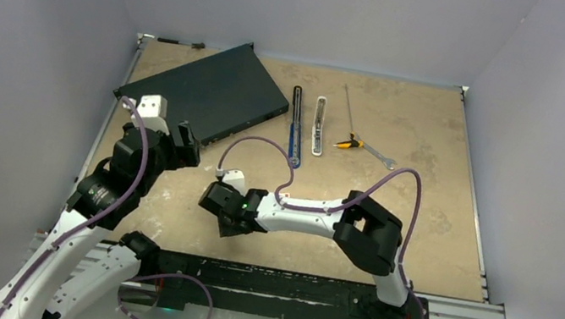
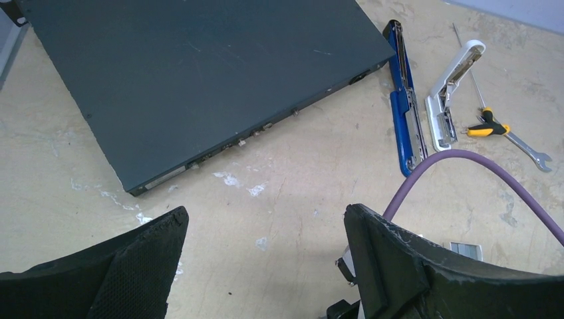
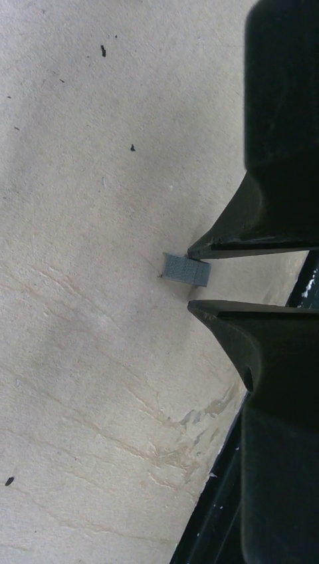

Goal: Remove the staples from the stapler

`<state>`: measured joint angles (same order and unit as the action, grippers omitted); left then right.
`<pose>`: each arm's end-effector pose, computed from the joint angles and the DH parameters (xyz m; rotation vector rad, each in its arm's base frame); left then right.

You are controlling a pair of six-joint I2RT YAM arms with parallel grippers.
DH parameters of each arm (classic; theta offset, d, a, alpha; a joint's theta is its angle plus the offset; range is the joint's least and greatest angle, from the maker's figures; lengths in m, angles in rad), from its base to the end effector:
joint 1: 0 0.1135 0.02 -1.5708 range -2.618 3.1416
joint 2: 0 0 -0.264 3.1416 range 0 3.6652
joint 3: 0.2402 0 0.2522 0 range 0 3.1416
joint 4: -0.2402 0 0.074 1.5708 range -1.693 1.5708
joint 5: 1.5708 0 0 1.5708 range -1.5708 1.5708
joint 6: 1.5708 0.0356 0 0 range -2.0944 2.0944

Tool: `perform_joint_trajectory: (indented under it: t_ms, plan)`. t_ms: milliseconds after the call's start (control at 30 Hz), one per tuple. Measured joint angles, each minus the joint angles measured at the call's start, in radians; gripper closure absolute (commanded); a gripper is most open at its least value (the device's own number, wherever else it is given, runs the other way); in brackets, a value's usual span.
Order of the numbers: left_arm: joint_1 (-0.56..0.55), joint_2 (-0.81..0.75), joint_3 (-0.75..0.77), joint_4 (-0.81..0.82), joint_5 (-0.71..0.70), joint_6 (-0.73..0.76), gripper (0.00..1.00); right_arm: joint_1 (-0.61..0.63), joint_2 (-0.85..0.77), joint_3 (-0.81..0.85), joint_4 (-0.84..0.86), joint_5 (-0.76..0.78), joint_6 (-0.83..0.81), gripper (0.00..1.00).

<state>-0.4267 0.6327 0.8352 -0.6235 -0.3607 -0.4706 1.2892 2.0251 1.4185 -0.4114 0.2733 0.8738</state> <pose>0.1262 -0.0436 0.3338 -0.2740 1.9510 -0.2284 0.1282 0.4086 0.1682 -0.4377 2.5697 0.4838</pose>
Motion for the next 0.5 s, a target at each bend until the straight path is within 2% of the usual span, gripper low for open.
perform_joint_trajectory:
  t_ms: [167,333,500]
  plan:
    - [0.001,0.000,0.000,0.000,0.000,0.000,0.14,0.000,0.011,0.014,-0.005,0.003,0.000,0.74]
    - [0.001,0.000,0.000,0.000,0.001,0.000,0.14,0.000,0.011,0.014,-0.011,0.010,0.000,0.82]
    - [0.001,0.002,0.000,0.000,0.001,0.000,0.14,0.000,0.011,0.014,-0.015,0.027,0.003,0.84]
